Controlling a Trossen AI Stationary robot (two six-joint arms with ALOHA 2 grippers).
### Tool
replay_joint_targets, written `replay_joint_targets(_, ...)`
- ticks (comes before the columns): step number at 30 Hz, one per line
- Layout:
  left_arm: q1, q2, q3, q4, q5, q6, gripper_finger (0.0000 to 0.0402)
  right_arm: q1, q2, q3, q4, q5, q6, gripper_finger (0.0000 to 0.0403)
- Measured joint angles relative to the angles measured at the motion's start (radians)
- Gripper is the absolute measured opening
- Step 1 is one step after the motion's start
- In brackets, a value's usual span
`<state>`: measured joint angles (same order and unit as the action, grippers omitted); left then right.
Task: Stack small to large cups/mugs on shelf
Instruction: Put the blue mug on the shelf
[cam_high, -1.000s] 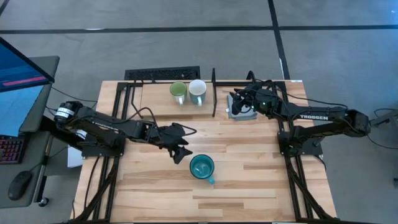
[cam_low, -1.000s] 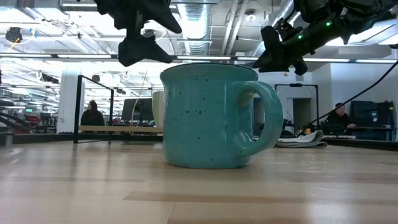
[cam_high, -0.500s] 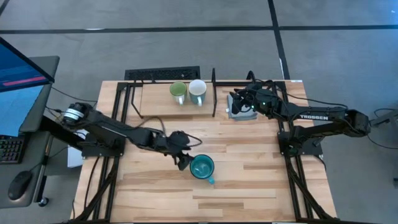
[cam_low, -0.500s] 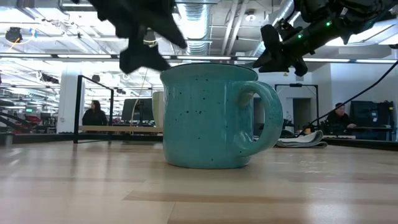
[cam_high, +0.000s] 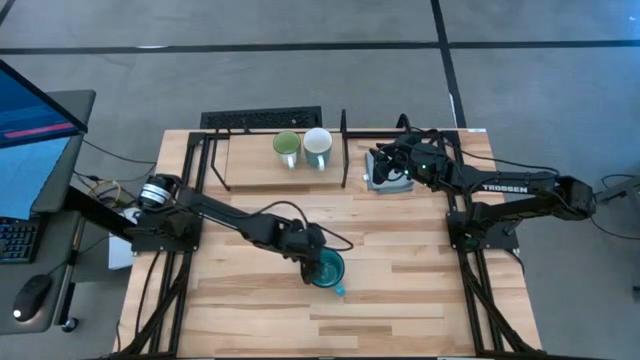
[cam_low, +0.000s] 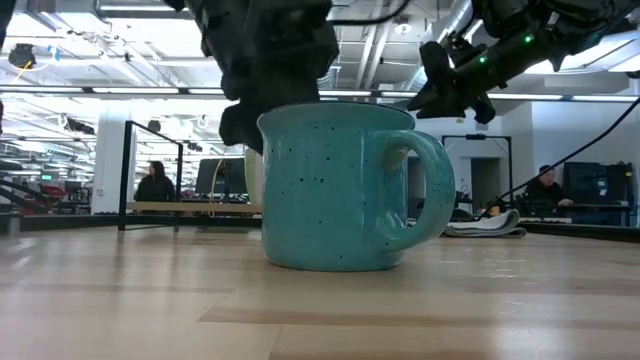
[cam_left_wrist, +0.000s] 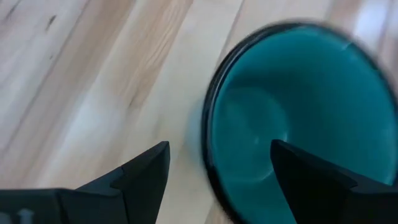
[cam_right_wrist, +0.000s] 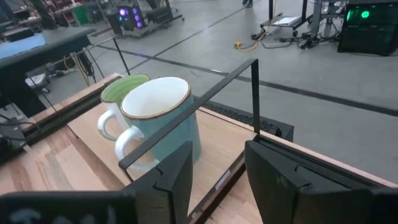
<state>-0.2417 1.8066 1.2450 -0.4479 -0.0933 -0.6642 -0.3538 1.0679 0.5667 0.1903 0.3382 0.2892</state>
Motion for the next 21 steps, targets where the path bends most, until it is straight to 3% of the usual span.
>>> replay_joint_targets(6,0.000,0.014,0.055,-0.131,-0.016,-0.010,0.0264,0.000,0.000,0.000,-0.012,0.000,0.000,0.0166)
replay_joint_targets(14,0.000,0.014,0.056,-0.140,-0.012,0.000,0.0214,0.000,0.000,0.000,-0.028,0.000,0.000,0.0166)
replay_joint_targets(21,0.000,0.014,0.056,-0.144,0.009,-0.001,0.0206,0.000,0.000,0.000,-0.033,0.000,0.000,0.0166)
